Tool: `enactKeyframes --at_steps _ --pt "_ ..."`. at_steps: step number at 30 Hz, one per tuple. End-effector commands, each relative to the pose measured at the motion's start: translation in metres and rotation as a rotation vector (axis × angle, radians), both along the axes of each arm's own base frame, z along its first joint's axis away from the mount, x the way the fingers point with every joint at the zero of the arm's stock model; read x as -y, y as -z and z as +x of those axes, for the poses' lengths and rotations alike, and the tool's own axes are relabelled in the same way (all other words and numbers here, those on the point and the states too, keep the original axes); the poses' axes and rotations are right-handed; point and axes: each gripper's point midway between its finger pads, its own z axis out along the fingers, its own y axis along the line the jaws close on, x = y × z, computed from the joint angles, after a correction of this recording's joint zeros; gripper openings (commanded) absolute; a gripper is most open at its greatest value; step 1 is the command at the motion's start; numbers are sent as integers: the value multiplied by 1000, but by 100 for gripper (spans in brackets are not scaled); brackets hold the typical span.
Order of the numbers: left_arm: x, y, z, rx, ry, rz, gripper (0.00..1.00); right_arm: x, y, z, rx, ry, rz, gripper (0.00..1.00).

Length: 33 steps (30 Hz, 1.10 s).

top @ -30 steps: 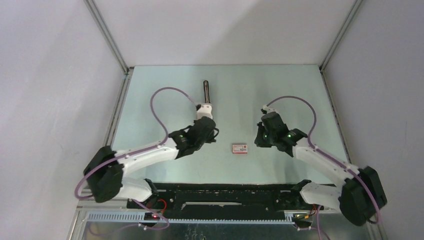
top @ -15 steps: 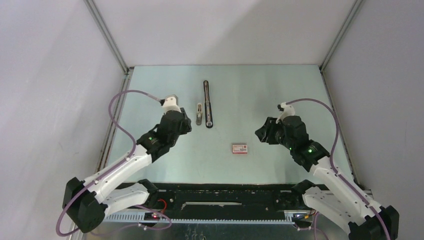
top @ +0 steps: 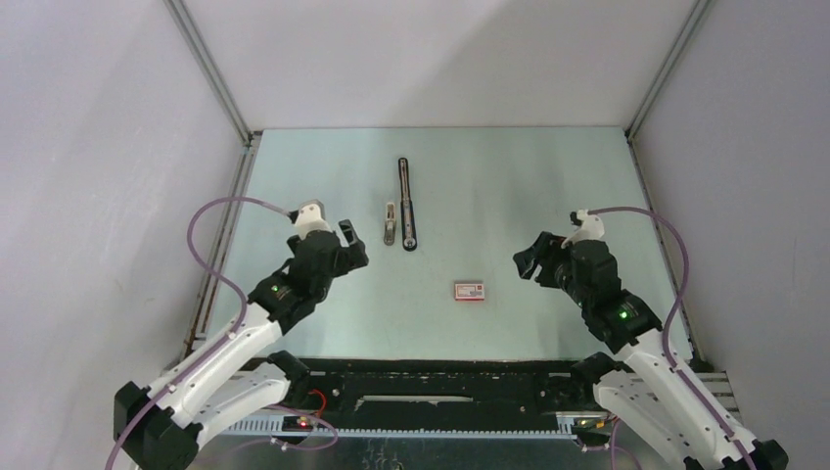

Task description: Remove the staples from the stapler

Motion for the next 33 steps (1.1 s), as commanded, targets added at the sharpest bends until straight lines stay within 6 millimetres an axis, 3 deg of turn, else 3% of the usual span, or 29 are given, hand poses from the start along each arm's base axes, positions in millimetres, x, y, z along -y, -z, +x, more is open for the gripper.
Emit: enactKeyframes --at_steps 1,9,13,19,33 --pt "-22 1 -10 12 -82 12 97 12 -6 3 58 72 12 76" --pt "-40 -17 -24 92 -92 16 100 33 -13 -1 180 167 30 88" --pt "-48 -29 -30 142 -118 -10 100 39 -19 -4 268 177 47 99" --pt "-53 -44 -37 177 -119 -32 100 44 -24 -8 345 172 42 100" --pt "-65 -38 -42 202 -163 -35 100 47 -26 -10 358 177 35 100"
